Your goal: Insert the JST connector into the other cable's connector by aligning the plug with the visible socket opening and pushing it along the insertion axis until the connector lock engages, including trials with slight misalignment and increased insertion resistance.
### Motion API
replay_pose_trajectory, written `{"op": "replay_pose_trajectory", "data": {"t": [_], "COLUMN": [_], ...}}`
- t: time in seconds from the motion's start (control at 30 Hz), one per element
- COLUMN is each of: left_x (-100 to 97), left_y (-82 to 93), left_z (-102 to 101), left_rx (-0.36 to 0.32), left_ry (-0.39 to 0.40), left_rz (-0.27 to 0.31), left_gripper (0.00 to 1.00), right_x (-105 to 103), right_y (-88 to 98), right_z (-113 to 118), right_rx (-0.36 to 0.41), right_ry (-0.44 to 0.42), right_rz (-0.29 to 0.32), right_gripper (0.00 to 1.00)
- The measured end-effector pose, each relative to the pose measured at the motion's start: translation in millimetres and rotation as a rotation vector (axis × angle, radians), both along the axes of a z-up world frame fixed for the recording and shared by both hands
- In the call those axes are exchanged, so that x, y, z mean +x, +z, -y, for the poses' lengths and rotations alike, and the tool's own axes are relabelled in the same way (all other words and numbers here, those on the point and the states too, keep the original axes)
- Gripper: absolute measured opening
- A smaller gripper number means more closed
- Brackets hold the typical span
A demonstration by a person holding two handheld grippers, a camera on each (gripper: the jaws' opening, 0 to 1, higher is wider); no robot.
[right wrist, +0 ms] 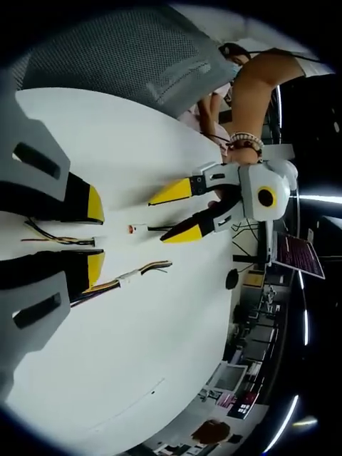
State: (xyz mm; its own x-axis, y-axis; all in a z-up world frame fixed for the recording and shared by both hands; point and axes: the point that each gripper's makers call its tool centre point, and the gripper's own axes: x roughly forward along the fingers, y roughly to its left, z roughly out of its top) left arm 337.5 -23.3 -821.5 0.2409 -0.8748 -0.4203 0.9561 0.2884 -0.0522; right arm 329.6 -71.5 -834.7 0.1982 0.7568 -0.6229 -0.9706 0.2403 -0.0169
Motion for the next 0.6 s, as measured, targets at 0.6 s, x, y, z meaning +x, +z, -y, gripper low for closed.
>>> {"op": "replay_pose_trajectory", "data": {"t": [0.6], "left_x": [2.3], "left_y": [-22.8], "left_z": [0.4], "left_rx": [0.011], "left_ry": [-0.008], "left_rz": [-0.052], "left_gripper": [0.2], "right_x": [2.2], "right_y": [-25.9], "right_z": [0.8], "right_rx": [-0.027], "right_ry": [0.006], "right_rz": [-0.024], "right_gripper": [0.1]}}
